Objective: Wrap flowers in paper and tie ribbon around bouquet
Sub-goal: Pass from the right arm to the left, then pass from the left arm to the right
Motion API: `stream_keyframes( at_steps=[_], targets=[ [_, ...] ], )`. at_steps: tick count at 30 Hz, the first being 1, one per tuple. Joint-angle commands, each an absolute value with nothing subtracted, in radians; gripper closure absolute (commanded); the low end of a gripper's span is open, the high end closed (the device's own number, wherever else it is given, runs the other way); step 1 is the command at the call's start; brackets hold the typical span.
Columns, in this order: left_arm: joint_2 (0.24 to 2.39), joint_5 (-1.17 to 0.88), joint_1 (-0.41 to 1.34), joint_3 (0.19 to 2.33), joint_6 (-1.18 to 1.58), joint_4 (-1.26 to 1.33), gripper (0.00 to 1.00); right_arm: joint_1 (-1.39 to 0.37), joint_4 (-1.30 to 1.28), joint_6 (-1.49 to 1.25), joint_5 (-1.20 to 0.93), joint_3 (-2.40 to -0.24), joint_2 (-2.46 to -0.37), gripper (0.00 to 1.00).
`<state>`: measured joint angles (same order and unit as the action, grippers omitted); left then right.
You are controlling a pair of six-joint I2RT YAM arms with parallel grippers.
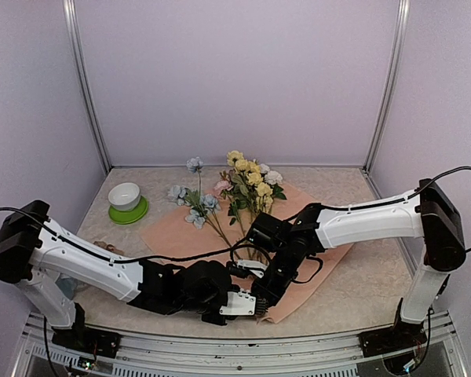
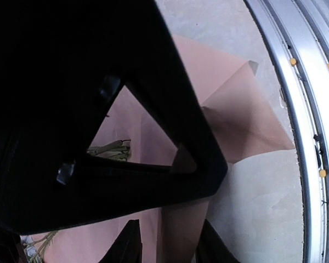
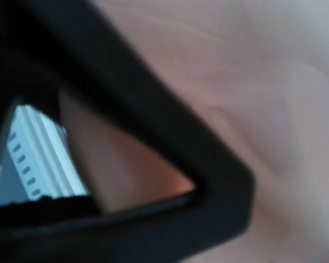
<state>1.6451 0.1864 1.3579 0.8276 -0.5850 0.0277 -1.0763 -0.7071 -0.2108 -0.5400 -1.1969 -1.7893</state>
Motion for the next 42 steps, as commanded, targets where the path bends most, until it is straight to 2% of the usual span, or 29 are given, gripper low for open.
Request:
stream_keyframes(
  at_steps=[1,3,7,8,13,16,18,22,30,36,42],
  targets=[
    [1.663,0.24,1.355,0.863,-0.599,-0.015,0.7,-1.07,-0.721,-0.195,-0.566,-1.204,-1.762,1.0],
    [1.658,0.242,1.351,0.858,-0.599,-0.013,0.78,-1.069,-0.726,-0.193,-0.562,-1.206,-1.764,1.0],
    [1.64,0.242,1.352,0.844,-0.585,-0.001,1.0,-1.061,-0.727,-0.194,-0.552,-1.211,-1.753,1.0],
    [1.635,0.235,1.351,0.844,-0.573,-0.004,1.0,-1.056,-0.722,-0.198,-0.549,-1.21,-1.743,0.99],
    [1.626,0.161,1.325,0.855,-0.412,-0.032,1.0,-0.988,-0.627,-0.219,-0.598,-1.153,-1.622,0.49],
    [1.625,0.054,1.26,0.851,-0.274,-0.041,1.0,-0.915,-0.488,-0.244,-0.683,-1.04,-1.535,0.3],
    [1.622,-0.003,1.208,0.833,-0.202,-0.022,1.0,-0.874,-0.422,-0.26,-0.714,-0.995,-1.513,0.23],
    [1.602,-0.123,1.11,0.809,-0.101,0.028,1.0,-0.818,-0.368,-0.247,-0.745,-0.957,-1.524,0.2],
    [1.614,-0.34,0.928,0.798,0.031,0.09,1.0,-0.812,-0.226,-0.215,-0.819,-0.887,-1.528,0.2],
    [1.647,-0.447,0.869,0.806,0.1,0.127,1.0,-0.813,-0.231,-0.151,-0.672,-0.88,-1.557,0.18],
    [1.66,-0.456,0.858,0.829,0.101,0.112,1.0,-0.813,-0.256,-0.1,-0.547,-0.903,-1.596,0.19]
  ],
)
